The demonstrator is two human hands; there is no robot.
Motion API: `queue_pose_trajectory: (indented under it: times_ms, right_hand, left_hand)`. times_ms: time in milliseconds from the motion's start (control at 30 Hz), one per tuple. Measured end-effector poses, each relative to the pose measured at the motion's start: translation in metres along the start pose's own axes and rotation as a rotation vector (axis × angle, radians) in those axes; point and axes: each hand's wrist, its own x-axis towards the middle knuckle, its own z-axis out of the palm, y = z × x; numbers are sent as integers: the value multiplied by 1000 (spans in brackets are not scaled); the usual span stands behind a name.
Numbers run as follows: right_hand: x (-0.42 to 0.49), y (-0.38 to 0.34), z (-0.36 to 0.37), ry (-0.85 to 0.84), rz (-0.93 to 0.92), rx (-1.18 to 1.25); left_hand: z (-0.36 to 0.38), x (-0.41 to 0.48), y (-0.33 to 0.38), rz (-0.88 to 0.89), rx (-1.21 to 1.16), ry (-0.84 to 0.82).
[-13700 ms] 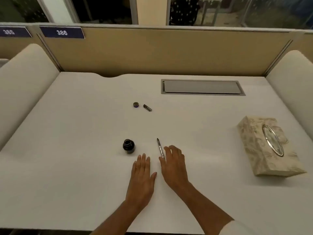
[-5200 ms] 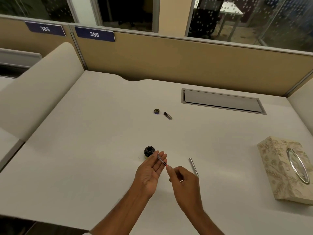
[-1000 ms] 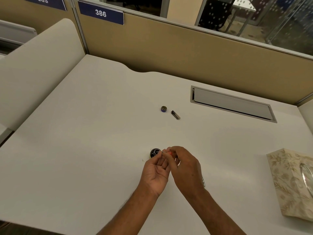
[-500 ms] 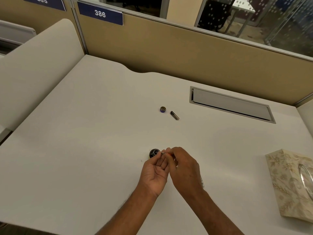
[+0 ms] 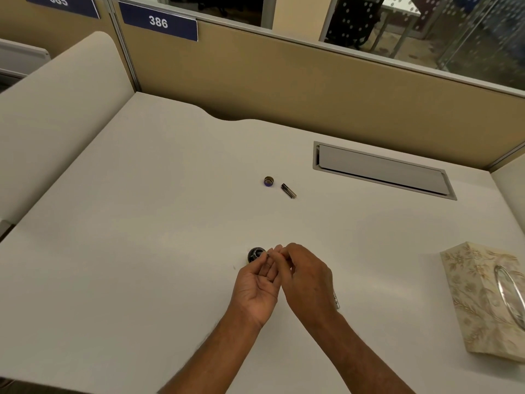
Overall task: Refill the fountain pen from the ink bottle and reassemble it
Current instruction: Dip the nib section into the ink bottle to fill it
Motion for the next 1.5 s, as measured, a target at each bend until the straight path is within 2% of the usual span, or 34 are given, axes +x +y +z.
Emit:
queue_pose_trajectory:
  times_ms: [167, 400, 600, 800, 1000, 1267, 1500]
  right_hand:
    - [-2, 3, -1, -32, -41, 45]
    - [1, 0, 3, 40, 0, -10]
    - [-2, 0, -1, -26, -28, 15]
    - [0, -1, 2, 42, 9, -28]
    - [-3, 0, -2, -32, -6, 1]
    - [-1, -3, 2, 52, -1, -54]
    - [-5, 1, 2, -56, 1, 22]
  left_hand:
    - [0, 0, 0, 3, -12, 8]
    - [0, 1, 0, 4, 14, 15]
    - [1, -1, -1, -12, -31, 9]
    - [0, 0, -2, 0, 14, 11]
    - [2, -3, -1, -12, -16, 6]
    - [0, -1, -1, -5, 10, 9]
    - [1, -2, -1, -19, -15, 11]
